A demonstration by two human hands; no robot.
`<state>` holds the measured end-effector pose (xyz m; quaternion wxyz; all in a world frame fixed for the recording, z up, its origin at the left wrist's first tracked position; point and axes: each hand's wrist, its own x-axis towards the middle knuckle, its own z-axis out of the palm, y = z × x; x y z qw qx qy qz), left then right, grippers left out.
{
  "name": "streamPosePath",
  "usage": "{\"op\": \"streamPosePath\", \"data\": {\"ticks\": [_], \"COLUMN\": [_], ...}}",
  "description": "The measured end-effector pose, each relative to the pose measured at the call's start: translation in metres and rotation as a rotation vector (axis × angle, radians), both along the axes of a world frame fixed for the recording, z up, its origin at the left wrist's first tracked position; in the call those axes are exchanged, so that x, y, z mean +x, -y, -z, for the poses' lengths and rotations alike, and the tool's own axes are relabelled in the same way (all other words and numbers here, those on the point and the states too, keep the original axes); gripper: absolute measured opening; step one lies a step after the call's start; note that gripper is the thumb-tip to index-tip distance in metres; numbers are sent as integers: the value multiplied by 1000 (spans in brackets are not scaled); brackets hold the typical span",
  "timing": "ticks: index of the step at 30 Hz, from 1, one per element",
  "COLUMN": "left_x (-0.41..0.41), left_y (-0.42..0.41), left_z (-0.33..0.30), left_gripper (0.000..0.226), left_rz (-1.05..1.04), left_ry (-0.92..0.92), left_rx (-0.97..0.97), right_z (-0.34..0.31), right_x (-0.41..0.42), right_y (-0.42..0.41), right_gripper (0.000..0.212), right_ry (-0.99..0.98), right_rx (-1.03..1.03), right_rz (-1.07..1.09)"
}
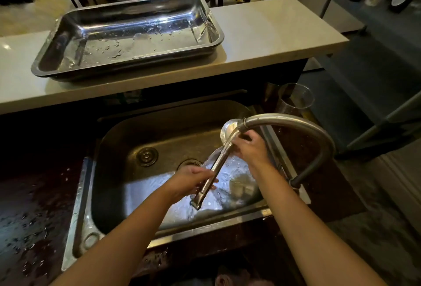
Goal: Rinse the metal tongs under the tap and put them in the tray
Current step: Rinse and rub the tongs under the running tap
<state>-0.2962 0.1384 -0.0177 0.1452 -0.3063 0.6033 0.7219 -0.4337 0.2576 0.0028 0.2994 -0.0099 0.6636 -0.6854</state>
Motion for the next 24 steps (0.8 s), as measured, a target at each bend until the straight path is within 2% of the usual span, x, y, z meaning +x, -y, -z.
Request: {"op": "streamPosePath", "data": {"ticks": [4,7,9,12,15,18,21,24], "left_x": [-24,-21,-8,19,35,32,22,16], "left_y": [-4,-4,-1,3,5,3,-4,-15], "left_z": [-22,-22,-13,1,6,-2,-11,-13], "left_gripper": [18,15,15,15,14,11,13,11], "left_rz": [-66,-77,-25,106,113,87,37,-79], "left_ry": [-74,-57,0,79,107,65,14,-23], "left_rx": [-15,109,186,229,250,226,189,110], "right_z": [3,2,2,3,3,0,-4,0], "right_x": [17,12,4,-7,-15,-19,-17,-11], "right_y": [7,5,-1,-12,-18,-16,-12,-8], "right_gripper": [29,25,23,30,36,32,18,23], "right_ry": [96,96,81,113,137,131,149,220], "right_rx": [-34,-36,-38,-39,-25,-36,-111,-139], "right_rz": [-19,4,31,79,108,98,91,94]}}
